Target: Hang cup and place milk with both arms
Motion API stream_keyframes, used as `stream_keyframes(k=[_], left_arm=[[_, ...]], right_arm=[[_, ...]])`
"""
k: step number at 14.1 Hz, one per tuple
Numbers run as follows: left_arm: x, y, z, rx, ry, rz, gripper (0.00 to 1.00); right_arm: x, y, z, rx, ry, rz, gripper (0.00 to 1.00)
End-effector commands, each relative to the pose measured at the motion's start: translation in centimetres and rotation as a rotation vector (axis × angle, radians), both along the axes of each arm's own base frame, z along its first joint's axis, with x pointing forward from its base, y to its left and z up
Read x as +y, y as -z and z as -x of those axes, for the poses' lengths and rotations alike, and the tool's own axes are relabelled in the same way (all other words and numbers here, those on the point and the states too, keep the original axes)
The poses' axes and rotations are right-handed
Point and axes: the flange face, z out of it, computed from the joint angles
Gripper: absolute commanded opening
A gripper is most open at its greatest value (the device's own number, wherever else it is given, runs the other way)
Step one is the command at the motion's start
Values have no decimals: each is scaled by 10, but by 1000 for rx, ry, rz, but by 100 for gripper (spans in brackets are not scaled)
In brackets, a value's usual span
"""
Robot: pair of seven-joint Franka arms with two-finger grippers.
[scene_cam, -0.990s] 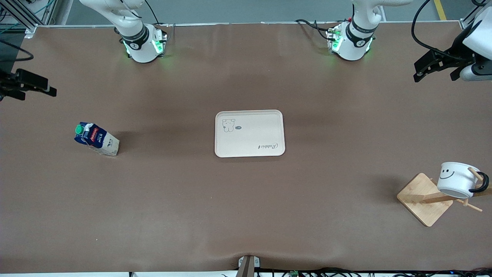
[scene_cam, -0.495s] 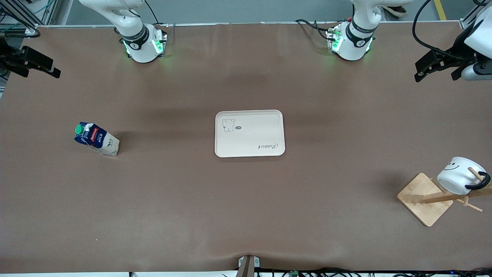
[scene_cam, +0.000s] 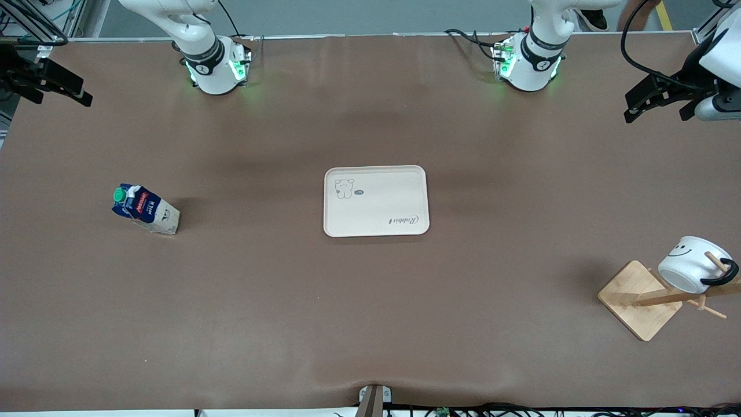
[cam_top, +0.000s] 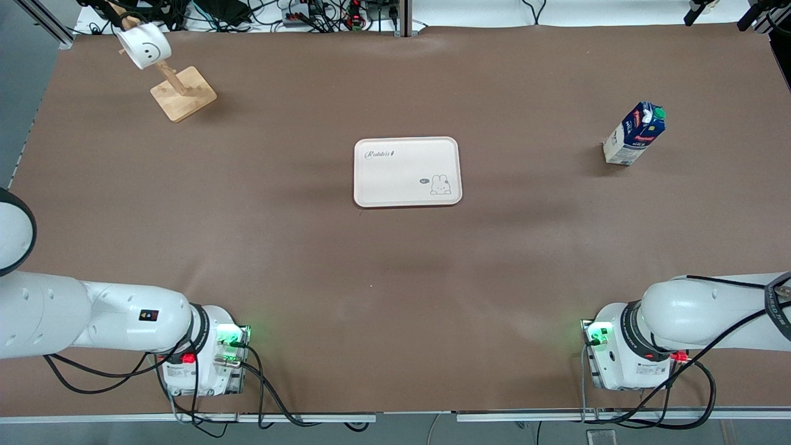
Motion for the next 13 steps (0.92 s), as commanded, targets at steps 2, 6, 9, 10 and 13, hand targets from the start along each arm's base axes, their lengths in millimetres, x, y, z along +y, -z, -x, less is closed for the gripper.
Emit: stream_keyframes(k=[2,6,9,10,13], left_arm=[[-7,-8,9,-6,12,13,100],[-6,-6,6,-3,26,11,100],[-4,-10,4,-11,23,11,100],[-3,-14,3,-20,18,12,100],[-5,-13,-1,-21,18,6,100]], right_arm=[[9,-14,-19,-32,-10,36,100],[3,-13,-26,-18,0,37,100],[1,-12,-24,1,9,39,100],[0,-11,-20,24,11,41,100],[-20,-9,-17,37,43,40,100]])
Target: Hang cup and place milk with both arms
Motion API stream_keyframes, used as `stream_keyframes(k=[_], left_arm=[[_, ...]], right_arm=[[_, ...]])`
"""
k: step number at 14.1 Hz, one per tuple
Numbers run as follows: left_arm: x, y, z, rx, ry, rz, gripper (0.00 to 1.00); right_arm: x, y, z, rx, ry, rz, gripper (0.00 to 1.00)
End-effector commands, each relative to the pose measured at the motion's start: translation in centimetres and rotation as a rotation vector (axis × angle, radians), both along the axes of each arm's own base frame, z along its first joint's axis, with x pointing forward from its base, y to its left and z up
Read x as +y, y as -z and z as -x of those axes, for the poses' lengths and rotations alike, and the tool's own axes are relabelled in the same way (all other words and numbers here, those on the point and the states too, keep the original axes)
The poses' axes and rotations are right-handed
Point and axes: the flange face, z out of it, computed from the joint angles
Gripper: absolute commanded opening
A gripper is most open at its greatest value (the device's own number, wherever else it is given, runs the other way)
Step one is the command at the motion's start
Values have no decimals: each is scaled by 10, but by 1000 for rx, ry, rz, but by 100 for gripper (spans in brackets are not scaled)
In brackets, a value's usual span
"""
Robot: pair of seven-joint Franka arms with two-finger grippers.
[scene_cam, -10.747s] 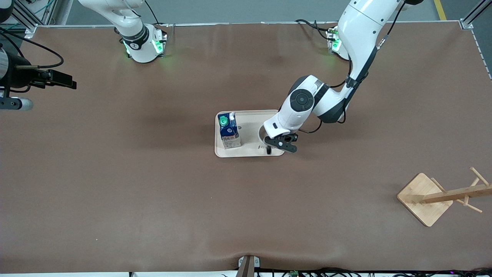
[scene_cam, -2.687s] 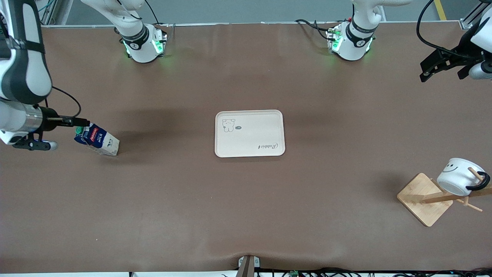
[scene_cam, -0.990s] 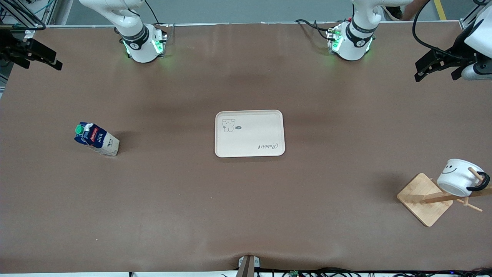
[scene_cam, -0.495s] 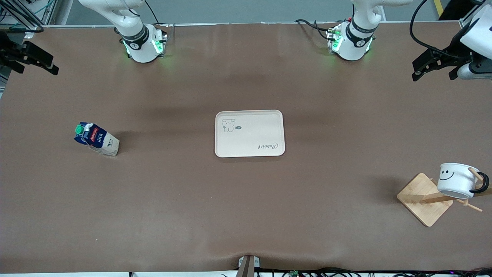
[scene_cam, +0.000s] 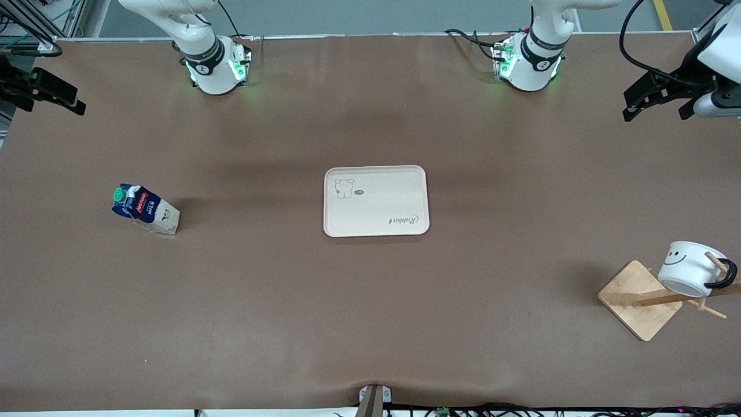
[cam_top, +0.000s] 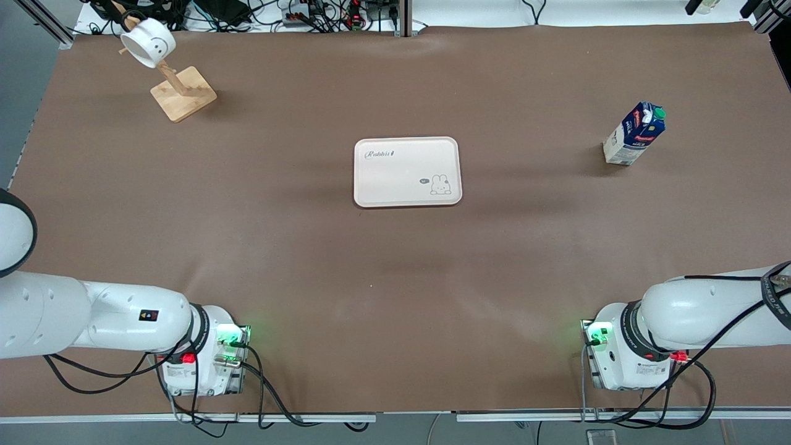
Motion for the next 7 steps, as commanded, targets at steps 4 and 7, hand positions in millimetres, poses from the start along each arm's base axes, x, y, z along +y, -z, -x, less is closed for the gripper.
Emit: stream_keyframes(k=[4,7], left_arm=[[-2,-3,-4,0,9,2,100],[-1,-1,-5,3,11,2,100]], right_arm=[[-12,1,3,11,31,10,100],[-15,1,3,11,35,33,100]])
